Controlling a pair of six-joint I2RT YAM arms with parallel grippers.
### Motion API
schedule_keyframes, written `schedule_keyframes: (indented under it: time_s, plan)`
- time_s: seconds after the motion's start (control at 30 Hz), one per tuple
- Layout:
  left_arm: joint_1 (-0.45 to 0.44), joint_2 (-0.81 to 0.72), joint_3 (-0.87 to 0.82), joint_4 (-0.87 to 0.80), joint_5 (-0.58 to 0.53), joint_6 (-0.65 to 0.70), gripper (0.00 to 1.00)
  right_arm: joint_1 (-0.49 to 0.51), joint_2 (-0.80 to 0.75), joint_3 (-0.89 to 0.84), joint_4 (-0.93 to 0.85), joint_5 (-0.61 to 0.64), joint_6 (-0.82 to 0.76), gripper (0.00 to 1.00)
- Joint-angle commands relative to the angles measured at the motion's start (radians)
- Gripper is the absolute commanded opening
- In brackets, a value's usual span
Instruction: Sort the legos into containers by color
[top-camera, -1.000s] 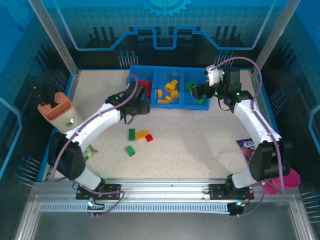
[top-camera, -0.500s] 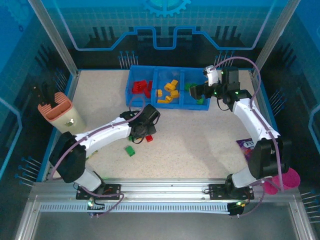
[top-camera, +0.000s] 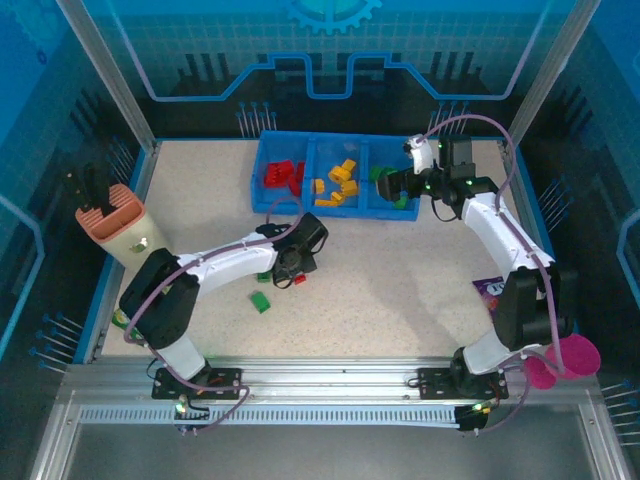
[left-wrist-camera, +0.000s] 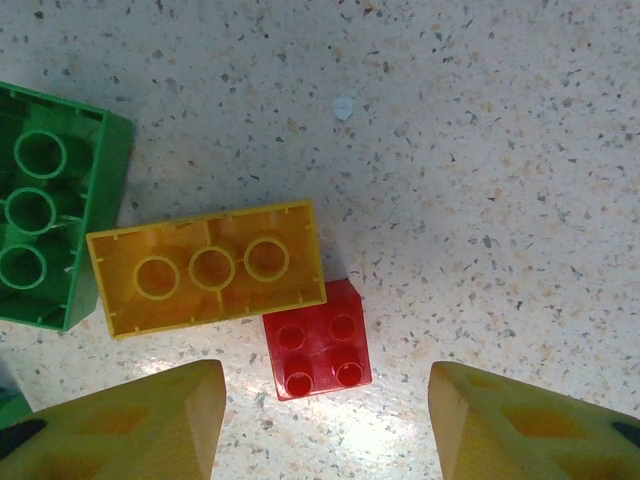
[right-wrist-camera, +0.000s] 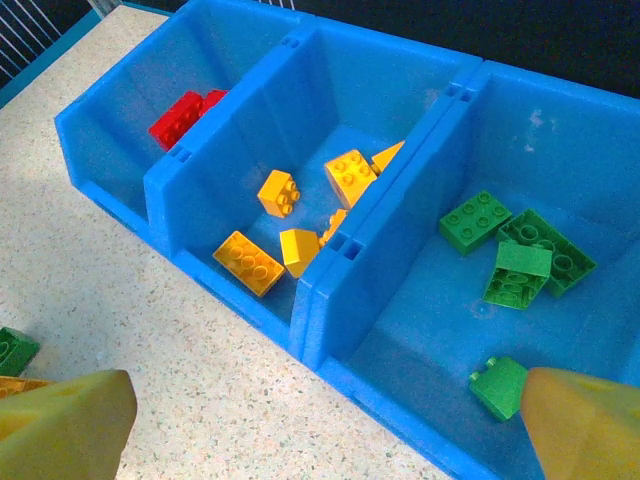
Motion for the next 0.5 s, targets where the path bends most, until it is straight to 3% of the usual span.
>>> schedule_keyframes:
  time_s: [0.0, 0.33, 0.47]
  plan:
    - [-0.002, 0.031, -0.015, 0.016, 0.017, -0.015, 0.57, 0.016, 0.014, 0.031, -0.016, -0.020, -0.006, 1.00]
    - [0.001, 0.094, -0.021, 0.060, 0.043, -0.040, 0.57, 0.016, 0.029, 0.030, -0.013, -0.025, -0.005, 1.00]
    - [0.003, 0.112, -0.017, 0.070, 0.057, -0.038, 0.50, 0.016, 0.034, 0.032, -0.013, -0.022, -0.006, 1.00]
